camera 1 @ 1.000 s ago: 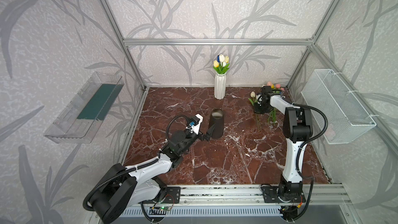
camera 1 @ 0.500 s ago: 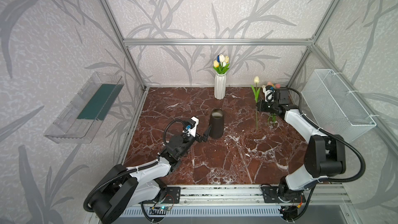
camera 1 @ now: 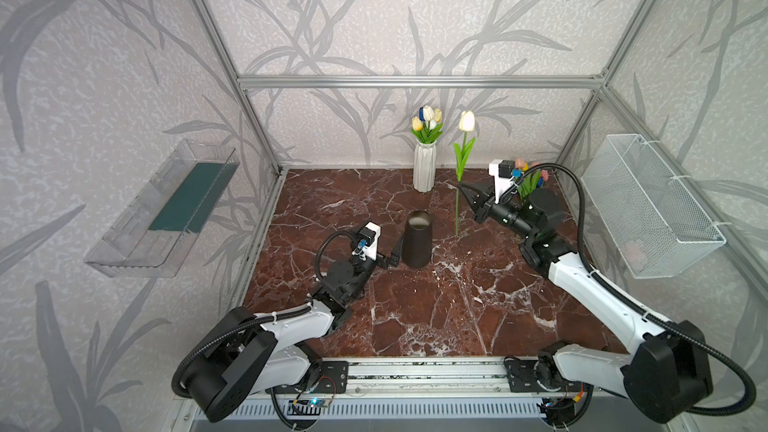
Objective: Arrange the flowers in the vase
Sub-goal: 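Lift the white tulip and carry it over the black vase with the right gripper, then lower the white tulip stem into the black vase held by the left gripper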
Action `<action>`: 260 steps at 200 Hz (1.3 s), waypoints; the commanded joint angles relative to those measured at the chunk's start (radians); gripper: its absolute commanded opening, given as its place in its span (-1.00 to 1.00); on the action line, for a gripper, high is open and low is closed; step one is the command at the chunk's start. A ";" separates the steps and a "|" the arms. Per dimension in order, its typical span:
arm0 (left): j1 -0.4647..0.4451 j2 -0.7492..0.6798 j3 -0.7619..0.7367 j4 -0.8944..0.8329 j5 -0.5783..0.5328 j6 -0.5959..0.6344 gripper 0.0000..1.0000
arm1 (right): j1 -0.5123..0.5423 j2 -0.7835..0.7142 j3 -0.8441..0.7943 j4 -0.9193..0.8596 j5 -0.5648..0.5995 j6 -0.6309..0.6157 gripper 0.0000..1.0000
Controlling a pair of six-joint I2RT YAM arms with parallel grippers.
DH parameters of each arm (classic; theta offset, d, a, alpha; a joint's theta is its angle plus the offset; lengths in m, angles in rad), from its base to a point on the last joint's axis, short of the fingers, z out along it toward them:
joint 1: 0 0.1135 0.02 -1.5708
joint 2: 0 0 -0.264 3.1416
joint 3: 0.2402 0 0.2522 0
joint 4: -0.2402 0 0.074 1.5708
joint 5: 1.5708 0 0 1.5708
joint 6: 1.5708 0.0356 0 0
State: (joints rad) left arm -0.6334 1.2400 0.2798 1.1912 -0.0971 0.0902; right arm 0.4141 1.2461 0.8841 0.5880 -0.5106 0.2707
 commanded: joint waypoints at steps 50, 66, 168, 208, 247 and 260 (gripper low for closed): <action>0.005 -0.008 0.002 0.021 -0.032 0.034 0.99 | 0.105 0.230 0.160 0.331 0.031 -0.004 -1.00; 0.005 -0.034 0.003 -0.025 -0.028 0.033 0.99 | 0.108 0.263 0.173 0.348 0.042 -0.021 -1.00; 0.005 0.015 0.017 -0.026 -0.015 0.022 0.99 | 0.133 0.295 0.010 0.307 -0.012 -0.144 -0.98; 0.005 0.064 0.016 0.040 -0.016 0.013 0.99 | 0.150 0.248 0.012 0.057 0.008 -0.268 -0.90; 0.005 0.071 0.010 0.049 -0.020 0.008 0.99 | 0.161 0.217 -0.001 -0.043 0.058 -0.308 -0.71; 0.005 0.070 0.006 0.050 -0.015 0.008 0.99 | 0.166 0.211 0.001 -0.074 0.070 -0.321 -0.66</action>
State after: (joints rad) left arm -0.6334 1.3071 0.2794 1.1873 -0.1123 0.1020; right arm 0.5678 1.4925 0.8940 0.5991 -0.4759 0.0006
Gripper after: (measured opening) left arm 0.993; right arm 0.162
